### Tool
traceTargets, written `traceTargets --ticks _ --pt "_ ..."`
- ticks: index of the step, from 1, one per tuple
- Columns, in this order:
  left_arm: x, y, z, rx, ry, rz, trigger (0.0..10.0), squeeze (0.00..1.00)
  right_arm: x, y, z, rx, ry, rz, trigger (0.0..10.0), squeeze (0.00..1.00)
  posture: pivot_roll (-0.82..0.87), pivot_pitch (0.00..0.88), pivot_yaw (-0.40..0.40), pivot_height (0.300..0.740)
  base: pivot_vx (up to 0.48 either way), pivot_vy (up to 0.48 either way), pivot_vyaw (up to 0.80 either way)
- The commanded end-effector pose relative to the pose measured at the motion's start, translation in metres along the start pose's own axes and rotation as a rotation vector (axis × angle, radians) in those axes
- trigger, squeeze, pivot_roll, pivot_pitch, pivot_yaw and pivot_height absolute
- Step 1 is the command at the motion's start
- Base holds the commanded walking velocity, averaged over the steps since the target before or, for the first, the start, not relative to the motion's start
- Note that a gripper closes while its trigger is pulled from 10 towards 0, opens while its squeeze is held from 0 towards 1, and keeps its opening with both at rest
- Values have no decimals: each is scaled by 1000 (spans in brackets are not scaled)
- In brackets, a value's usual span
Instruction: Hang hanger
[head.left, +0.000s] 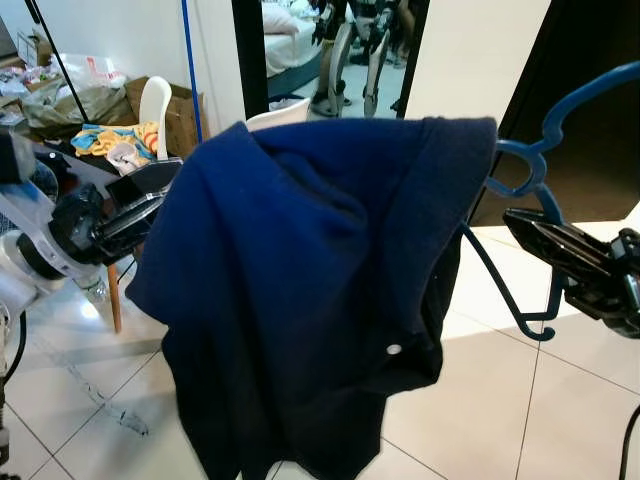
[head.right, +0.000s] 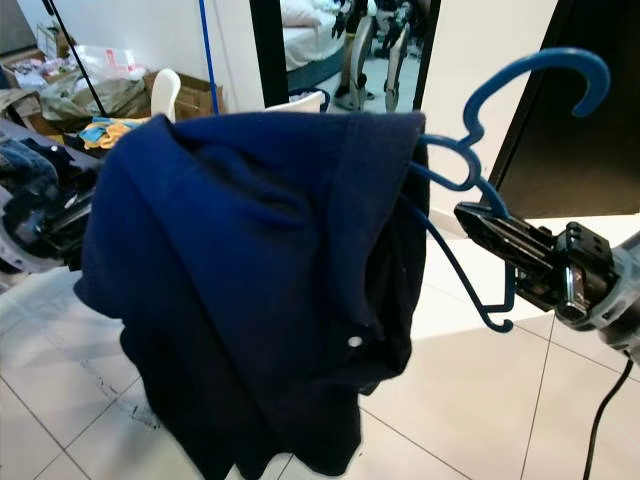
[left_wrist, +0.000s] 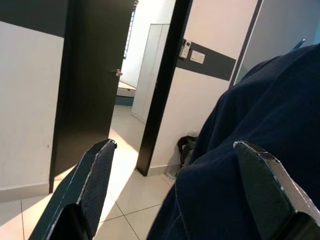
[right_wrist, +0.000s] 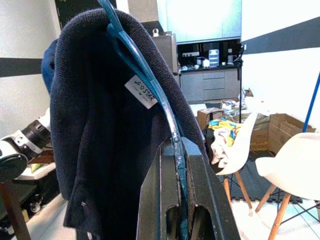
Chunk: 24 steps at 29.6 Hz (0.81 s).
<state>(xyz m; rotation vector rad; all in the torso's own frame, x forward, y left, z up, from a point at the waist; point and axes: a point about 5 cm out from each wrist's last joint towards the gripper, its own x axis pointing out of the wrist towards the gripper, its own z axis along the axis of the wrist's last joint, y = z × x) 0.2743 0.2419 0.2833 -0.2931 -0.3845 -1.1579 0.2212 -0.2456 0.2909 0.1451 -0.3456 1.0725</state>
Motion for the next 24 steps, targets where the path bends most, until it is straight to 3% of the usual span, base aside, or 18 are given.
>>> traceTargets --ticks 1,3,5,8,11,14,16,19,21,24 --pt "-2 -4 3 -19 -22 -34 10000 0 1 4 11 -36 -32 23 10000 0 10 101 14 740 0 0 0" --pt "-2 -6 4 -52 -62 -65 10000 0 1 4 11 -35 -33 22 10000 0 10 101 14 740 0 0 0" --pt "1 -9 8 -129 -175 -99 10000 0 1 3 11 -33 -37 21 10000 0 12 101 15 740 0 0 0" --pt "2 -10 7 -175 -212 -109 10000 0 2 2 11 -30 -44 21 10000 0 14 101 13 740 0 0 0" --pt "3 -13 2 -351 -309 -164 10000 0 4 2 9 -25 -56 27 10000 0 11 103 14 740 0 0 0" --pt "2 -13 -1 -405 -322 -181 10000 0 4 2 10 -26 -58 30 10000 0 11 103 13 740 0 0 0" --pt "1 -10 -16 -484 -292 -166 10000 0 5 2 11 -27 -69 42 10000 0 10 103 13 740 0 0 0" --pt "1 -10 -16 -484 -292 -166 10000 0 5 2 11 -27 -69 42 10000 0 10 103 13 740 0 0 0" --pt "-1 -6 -30 -553 -284 -133 10000 0 7 3 12 -30 -82 58 10000 0 9 104 13 740 0 0 0" --pt "-3 -5 -35 -581 -277 -122 10000 0 8 3 13 -31 -85 64 10000 0 9 103 14 740 0 0 0"
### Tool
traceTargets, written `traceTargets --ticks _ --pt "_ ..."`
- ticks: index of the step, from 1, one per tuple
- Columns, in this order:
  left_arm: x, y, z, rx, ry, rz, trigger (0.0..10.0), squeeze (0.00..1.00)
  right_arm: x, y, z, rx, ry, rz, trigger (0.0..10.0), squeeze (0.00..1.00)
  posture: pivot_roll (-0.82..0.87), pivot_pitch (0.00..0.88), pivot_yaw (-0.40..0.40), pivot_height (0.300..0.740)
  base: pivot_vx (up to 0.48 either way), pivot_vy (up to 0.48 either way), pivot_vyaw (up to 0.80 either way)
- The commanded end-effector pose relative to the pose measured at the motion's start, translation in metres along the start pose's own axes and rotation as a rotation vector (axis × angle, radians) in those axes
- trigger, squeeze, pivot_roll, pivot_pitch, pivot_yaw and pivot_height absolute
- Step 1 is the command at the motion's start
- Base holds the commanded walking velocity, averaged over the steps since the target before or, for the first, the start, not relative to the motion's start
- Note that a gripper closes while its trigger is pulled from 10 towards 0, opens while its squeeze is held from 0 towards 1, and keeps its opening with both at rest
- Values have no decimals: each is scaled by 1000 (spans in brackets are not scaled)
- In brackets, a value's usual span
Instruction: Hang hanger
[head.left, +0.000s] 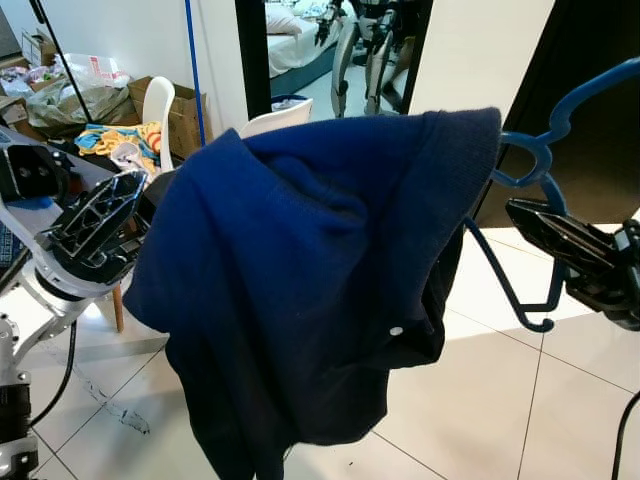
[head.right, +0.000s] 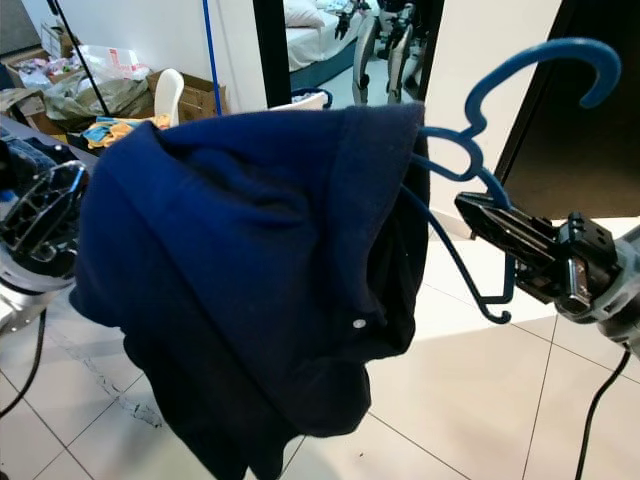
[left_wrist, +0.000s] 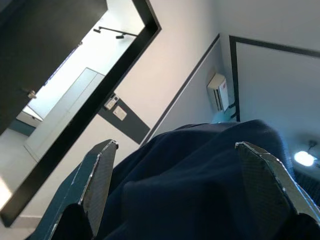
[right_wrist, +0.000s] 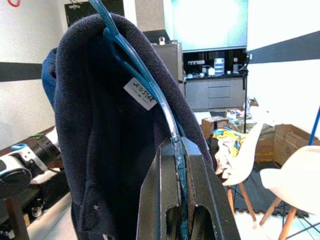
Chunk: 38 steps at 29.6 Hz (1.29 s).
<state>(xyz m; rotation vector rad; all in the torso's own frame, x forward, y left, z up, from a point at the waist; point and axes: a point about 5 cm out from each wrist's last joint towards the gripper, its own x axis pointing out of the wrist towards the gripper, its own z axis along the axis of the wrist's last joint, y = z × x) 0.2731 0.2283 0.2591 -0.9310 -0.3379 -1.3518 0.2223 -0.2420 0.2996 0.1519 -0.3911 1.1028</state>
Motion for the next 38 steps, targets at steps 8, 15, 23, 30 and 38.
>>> traceTargets --ticks 8,15,23,30,38 --pt "-14 12 -10 -74 -4 68 10000 0 6 5 8 -21 -51 52 10000 0 8 102 18 740 0 0 0" --pt "-13 10 -10 -132 -25 34 10000 0 9 7 8 -21 -47 63 10000 0 6 98 19 740 0 0 0" --pt "-8 8 -21 -210 18 -11 10000 0 11 7 7 -21 -41 66 10000 0 8 93 21 740 0 0 0" --pt "-7 7 -27 -257 57 -30 10000 0 12 7 5 -20 -35 66 10000 0 9 92 20 740 0 0 0" --pt "-5 4 -40 -325 164 -27 10000 0 13 5 5 -23 -35 57 10000 0 10 99 22 740 0 0 0"
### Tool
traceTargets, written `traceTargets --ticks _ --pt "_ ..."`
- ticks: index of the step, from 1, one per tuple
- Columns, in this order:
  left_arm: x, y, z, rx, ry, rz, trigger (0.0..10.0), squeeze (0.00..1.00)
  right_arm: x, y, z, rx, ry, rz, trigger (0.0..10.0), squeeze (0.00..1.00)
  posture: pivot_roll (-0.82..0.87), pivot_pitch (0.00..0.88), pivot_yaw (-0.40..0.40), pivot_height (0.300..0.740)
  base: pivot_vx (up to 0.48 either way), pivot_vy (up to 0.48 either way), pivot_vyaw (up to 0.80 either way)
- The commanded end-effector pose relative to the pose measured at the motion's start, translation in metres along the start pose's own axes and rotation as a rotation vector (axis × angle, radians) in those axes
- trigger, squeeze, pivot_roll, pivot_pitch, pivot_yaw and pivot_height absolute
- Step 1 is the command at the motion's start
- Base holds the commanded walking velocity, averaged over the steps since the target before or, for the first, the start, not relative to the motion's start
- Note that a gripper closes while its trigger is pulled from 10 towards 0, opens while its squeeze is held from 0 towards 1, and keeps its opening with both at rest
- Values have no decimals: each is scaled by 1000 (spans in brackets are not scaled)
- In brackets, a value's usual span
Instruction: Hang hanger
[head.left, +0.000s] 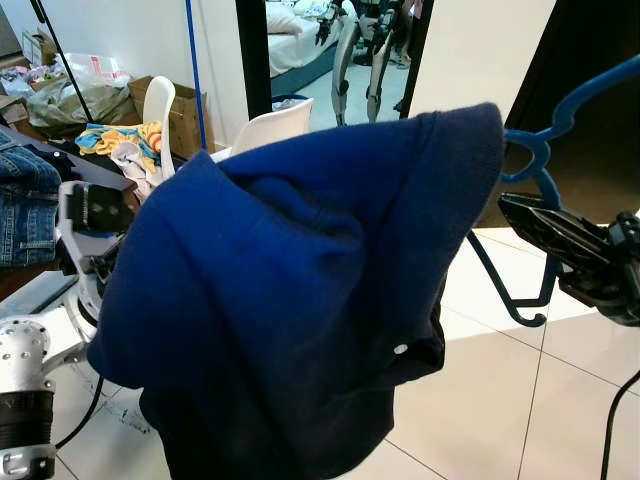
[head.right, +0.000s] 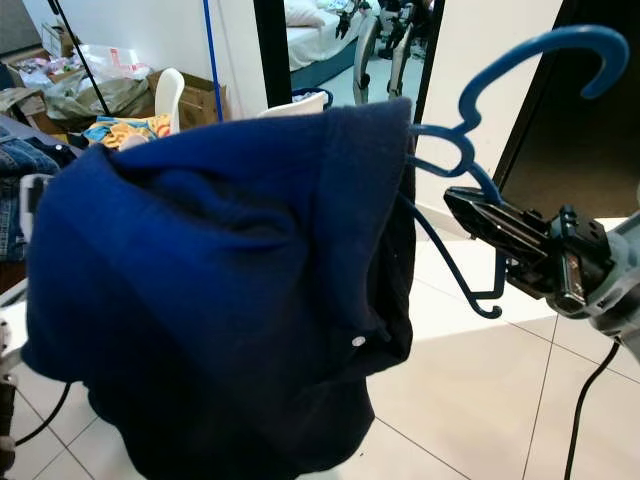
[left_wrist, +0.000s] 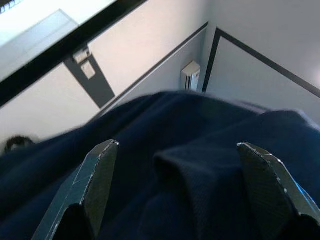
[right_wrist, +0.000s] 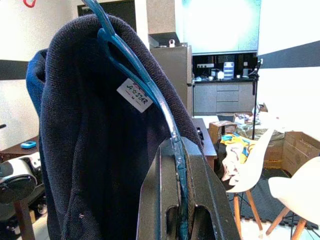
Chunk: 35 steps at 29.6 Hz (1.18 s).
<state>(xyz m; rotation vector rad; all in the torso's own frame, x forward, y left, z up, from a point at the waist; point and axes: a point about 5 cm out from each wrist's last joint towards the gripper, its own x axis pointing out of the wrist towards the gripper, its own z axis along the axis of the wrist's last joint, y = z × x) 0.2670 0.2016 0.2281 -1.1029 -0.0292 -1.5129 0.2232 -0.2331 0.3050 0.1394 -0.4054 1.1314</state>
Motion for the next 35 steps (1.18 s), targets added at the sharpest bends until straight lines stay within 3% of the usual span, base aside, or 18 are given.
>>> traceTargets --ticks 1,13,14,16,17,25,31,35 --pt "0 -5 -1 -1 43 7 10000 0 3 2 4 -13 -31 24 10000 0 10 99 23 740 0 0 0" --pt "6 -15 -1 -2 85 -26 10000 0 2 0 4 -18 -26 17 10000 0 12 103 21 740 0 0 0" --pt "6 -18 1 3 83 -43 3725 0 2 0 4 -18 -24 14 10000 0 13 103 20 740 0 0 0" --pt "6 -18 1 3 83 -43 3725 0 2 0 4 -18 -24 14 10000 0 13 103 20 740 0 0 0" --pt "6 -22 2 3 80 -66 0 0 2 0 4 -19 -22 11 10000 0 13 104 21 740 0 0 0" --pt "5 -30 4 2 76 -110 0 0 1 -1 3 -22 -17 5 10000 0 14 104 20 740 0 0 0" --pt "3 -35 11 51 68 -100 0 0 1 -1 3 -23 -11 0 10000 0 15 105 18 740 0 0 0" --pt "-1 -46 28 145 46 -82 0 0 0 -2 2 -26 2 -14 10000 0 19 106 16 740 0 0 0"
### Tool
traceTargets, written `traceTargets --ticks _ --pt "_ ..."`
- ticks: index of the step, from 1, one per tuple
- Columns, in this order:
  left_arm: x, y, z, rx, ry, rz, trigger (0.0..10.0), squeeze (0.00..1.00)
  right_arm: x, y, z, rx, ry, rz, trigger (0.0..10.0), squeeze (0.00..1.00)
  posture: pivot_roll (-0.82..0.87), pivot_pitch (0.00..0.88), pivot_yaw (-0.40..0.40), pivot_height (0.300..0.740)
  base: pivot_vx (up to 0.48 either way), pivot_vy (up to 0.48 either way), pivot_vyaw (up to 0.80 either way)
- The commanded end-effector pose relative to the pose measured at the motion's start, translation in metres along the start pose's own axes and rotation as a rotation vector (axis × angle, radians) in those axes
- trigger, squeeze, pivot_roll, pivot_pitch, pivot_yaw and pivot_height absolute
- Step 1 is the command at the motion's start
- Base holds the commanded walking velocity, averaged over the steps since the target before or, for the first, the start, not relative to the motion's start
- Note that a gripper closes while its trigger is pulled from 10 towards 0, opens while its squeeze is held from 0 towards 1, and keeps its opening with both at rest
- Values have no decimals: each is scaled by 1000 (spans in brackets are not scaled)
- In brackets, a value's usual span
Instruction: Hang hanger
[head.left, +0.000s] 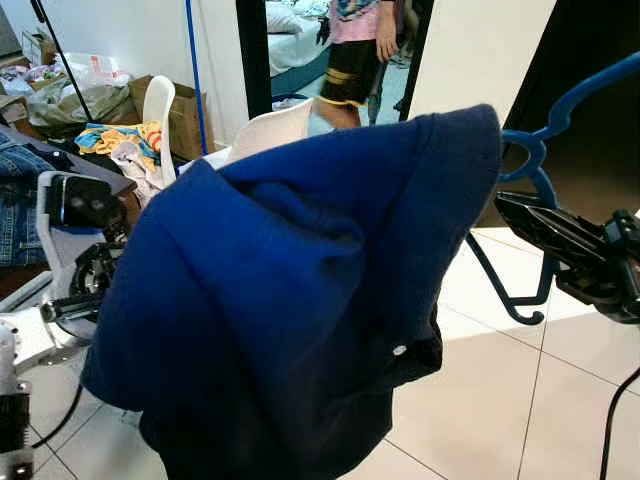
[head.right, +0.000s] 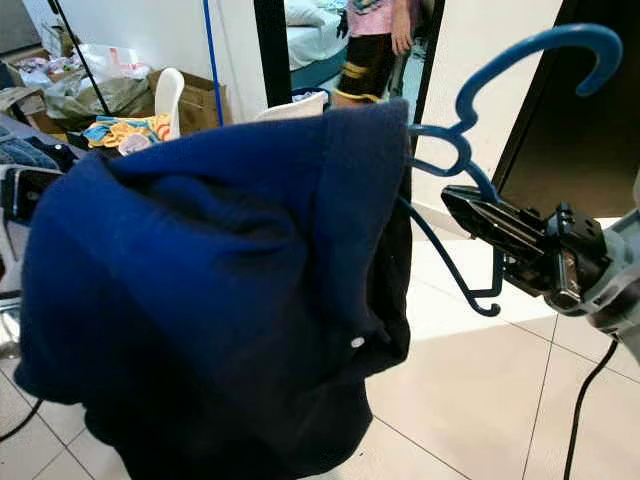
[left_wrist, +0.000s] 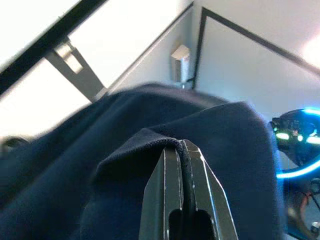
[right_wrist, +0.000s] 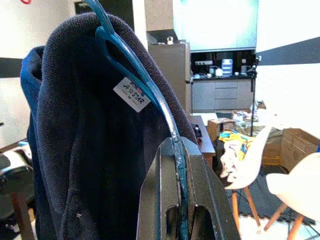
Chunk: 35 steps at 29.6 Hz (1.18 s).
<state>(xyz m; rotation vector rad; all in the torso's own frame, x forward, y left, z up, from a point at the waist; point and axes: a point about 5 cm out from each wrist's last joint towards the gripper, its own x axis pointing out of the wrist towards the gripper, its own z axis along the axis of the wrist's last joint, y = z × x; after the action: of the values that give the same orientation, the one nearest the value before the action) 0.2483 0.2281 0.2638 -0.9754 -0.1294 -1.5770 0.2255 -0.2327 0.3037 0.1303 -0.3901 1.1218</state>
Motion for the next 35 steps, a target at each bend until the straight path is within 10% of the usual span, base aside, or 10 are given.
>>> traceTargets --ticks 1,9,16,21,29,35 --pt "-2 -7 9 52 1 -6 0 0 0 -1 3 -25 -11 -11 10000 0 19 106 16 740 0 0 0" --pt "-5 -21 26 180 6 25 0 0 -1 -10 -4 -50 48 -90 10000 0 13 105 11 740 0 0 0" --pt "6 -61 77 524 -38 75 0 0 -16 -51 -20 -94 181 -410 10000 0 23 99 3 740 0 0 0" --pt "14 -88 95 705 -64 55 0 0 -13 -47 -9 -56 -45 -366 10000 0 28 90 -2 740 0 0 0" --pt "21 -87 86 676 -34 15 0 0 -11 -43 -6 -13 -189 -336 10000 0 33 85 1 740 0 0 0" --pt "10 -46 59 572 18 149 0 0 2 -36 -12 43 -272 -282 10000 0 27 90 10 740 0 0 0"
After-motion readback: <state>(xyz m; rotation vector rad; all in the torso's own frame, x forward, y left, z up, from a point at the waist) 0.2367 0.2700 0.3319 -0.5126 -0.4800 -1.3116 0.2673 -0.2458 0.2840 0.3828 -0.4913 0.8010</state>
